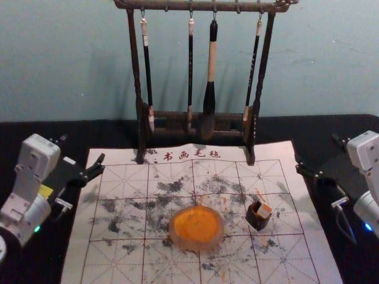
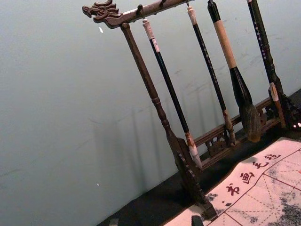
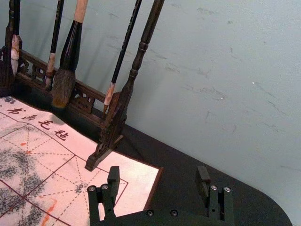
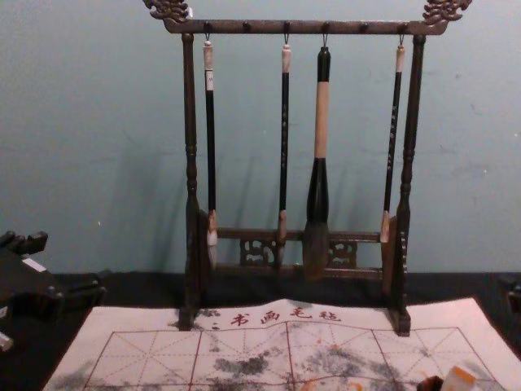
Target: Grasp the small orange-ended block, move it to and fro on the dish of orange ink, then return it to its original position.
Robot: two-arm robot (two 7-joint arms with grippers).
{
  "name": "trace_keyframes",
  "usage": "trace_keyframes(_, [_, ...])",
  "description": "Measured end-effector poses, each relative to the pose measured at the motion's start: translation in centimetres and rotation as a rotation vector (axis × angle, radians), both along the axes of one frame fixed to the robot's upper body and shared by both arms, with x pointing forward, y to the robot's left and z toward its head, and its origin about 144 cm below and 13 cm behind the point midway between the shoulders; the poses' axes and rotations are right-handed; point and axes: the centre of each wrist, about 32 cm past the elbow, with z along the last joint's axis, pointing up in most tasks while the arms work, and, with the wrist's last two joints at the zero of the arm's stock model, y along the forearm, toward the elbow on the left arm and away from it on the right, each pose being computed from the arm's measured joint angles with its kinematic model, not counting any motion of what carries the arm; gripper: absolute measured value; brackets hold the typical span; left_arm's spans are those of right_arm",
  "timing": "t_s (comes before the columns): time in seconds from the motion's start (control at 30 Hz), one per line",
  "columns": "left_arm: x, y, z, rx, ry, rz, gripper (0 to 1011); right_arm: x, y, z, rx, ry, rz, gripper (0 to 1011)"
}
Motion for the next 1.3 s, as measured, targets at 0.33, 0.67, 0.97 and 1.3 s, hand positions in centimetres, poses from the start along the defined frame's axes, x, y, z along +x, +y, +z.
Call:
trace_keyframes(0.33, [0.0,0.0,0.0,0.000,0.000,0.000,1001,0.0,0.0,0.0,0.000,0.000,0.000,1000])
trace_keyframes(0.67, [0.0,0.0,0.0,0.000,0.000,0.000,1001,0.0,0.0,0.0,0.000,0.000,0.000,1000])
trace_keyframes(0.97, [0.0,0.0,0.0,0.000,0.000,0.000,1001,-0.1,-0.7,0.5,0.020,-0.013,0.037,1000])
trace_keyframes(1.3, [0.0,0.0,0.0,0.000,0.000,0.000,1001,-2.4,-1.3,1.7,0.054,-0.026,0.133,1000])
